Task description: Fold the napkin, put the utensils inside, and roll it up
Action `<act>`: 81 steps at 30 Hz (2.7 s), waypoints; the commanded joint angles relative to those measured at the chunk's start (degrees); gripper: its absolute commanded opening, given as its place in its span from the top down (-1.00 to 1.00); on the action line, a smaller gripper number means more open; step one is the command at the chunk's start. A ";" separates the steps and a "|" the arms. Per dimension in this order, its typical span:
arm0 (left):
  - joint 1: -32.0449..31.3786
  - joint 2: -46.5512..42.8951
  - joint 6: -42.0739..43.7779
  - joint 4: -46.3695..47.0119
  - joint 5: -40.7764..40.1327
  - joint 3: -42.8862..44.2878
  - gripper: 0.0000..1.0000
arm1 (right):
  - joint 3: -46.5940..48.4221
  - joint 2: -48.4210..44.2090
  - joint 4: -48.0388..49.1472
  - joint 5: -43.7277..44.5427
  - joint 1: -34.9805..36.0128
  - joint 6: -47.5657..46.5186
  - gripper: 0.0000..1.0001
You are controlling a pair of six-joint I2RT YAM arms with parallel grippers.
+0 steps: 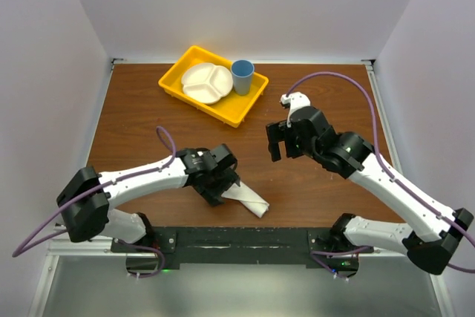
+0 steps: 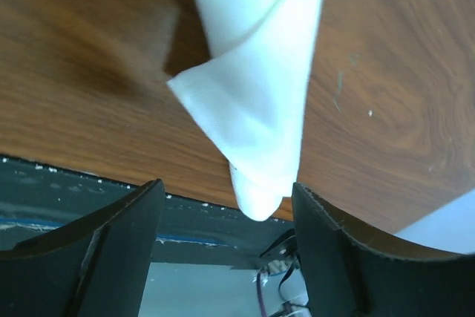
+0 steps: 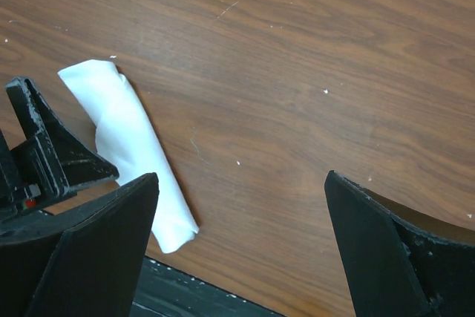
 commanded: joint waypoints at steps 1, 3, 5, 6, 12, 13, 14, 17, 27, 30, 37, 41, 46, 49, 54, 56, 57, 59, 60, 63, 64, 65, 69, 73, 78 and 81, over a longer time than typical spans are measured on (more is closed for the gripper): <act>-0.92 1.81 -11.50 -3.50 -2.75 2.57 -0.52 | -2.60 -3.58 -1.09 0.17 -0.23 -1.99 -0.96; -1.10 4.09 -11.68 -2.89 -2.75 3.71 -0.57 | -3.40 -4.64 -1.18 0.08 -0.41 -2.35 -0.97; -1.27 6.63 -11.50 -2.71 -2.93 5.11 -0.68 | -4.54 -5.17 -1.36 0.16 -0.49 -2.87 -0.96; -1.27 7.43 -11.41 -2.53 -2.93 5.56 -0.71 | -5.07 -5.43 -1.62 0.34 -0.49 -2.96 -0.97; -1.27 10.07 -12.29 -3.49 -6.18 8.54 -0.75 | -6.04 -7.54 -2.06 0.78 -0.49 -3.58 -0.97; -1.27 10.34 -12.21 -3.76 -6.97 8.98 -0.74 | -6.13 -7.89 -2.06 0.61 -0.49 -3.75 -0.97; -1.19 11.04 -12.20 -3.94 -7.15 9.68 -0.71 | -6.13 -8.07 -2.15 0.60 -0.41 -3.67 -0.96; -1.19 12.70 -12.38 -4.20 -6.62 10.83 -0.65 | -6.04 -8.51 -2.32 0.78 -0.49 -3.84 -0.96; -1.01 16.14 -13.35 -6.75 -5.75 12.94 -0.62 | -5.16 -9.65 -3.03 0.69 -0.58 -4.37 -0.96; -1.01 17.19 -13.44 -5.44 -4.69 11.98 -0.64 | -5.25 -10.00 -3.03 0.52 -0.49 -4.19 -0.96; -0.40 17.37 -13.26 -2.97 -6.97 9.78 -0.54 | -5.69 -10.36 -3.55 0.87 -0.58 -4.46 -0.96; 0.39 17.81 -13.17 -2.10 -6.80 8.55 -0.50 | -5.87 -10.53 -3.55 0.34 -0.49 -4.37 -0.96; 0.84 18.16 -13.00 -1.48 -6.36 7.50 -0.48 | -5.52 -10.27 -3.73 -0.54 -0.58 -3.93 -0.96; 1.45 18.42 -12.56 -0.51 -6.27 6.79 -0.46 | -5.51 -10.35 -3.47 -1.33 -0.58 -3.67 -0.96; 2.07 19.13 -11.94 0.19 -6.79 6.62 -0.29 | -5.60 -10.09 -3.64 -1.15 -0.58 -3.67 -0.97; 2.50 19.39 -11.68 0.37 -6.80 6.27 -0.21 | -5.69 -10.18 -3.55 -1.24 -0.58 -3.67 -0.96; 2.77 19.39 -11.59 0.63 -6.80 6.18 -0.21 | -5.69 -10.09 -3.47 -1.24 -0.58 -3.67 -0.97; 3.47 19.13 -11.24 0.63 -7.49 5.65 -0.11 | -5.69 -10.09 -3.47 -1.15 -0.58 -3.67 -0.96; 3.65 19.04 -11.06 0.54 -7.85 5.48 -0.08 | -5.69 -10.00 -3.55 -1.15 -0.50 -3.67 -0.96; 5.40 18.52 -9.93 0.81 -8.03 4.42 0.00 | -5.60 -9.83 -3.47 -1.15 -0.49 -3.67 -0.97; 6.36 18.34 -9.57 0.63 -8.11 4.24 0.03 | -5.52 -9.74 -3.38 -1.15 -0.49 -3.58 -0.97; 6.98 17.90 -8.96 0.63 -8.64 3.63 0.04 | -5.43 -9.57 -3.38 -1.24 -0.58 -3.58 -0.97; 11.02 16.58 -6.24 0.98 -9.08 1.35 0.05 | -5.25 -8.78 -2.85 -1.85 -0.58 -3.40 -0.97; 19.70 14.47 0.00 2.21 -11.10 -1.38 0.11 | -5.43 -7.46 -2.50 -2.12 -0.49 -3.49 -0.97; 32.02 16.05 15.28 4.50 -11.63 -0.77 0.15 | -5.43 -6.31 -1.62 -2.12 -0.58 -3.49 -0.96; 40.02 17.80 22.15 6.08 -11.89 0.72 0.16 | -5.25 -5.35 -1.27 -1.94 -0.58 -3.58 -0.96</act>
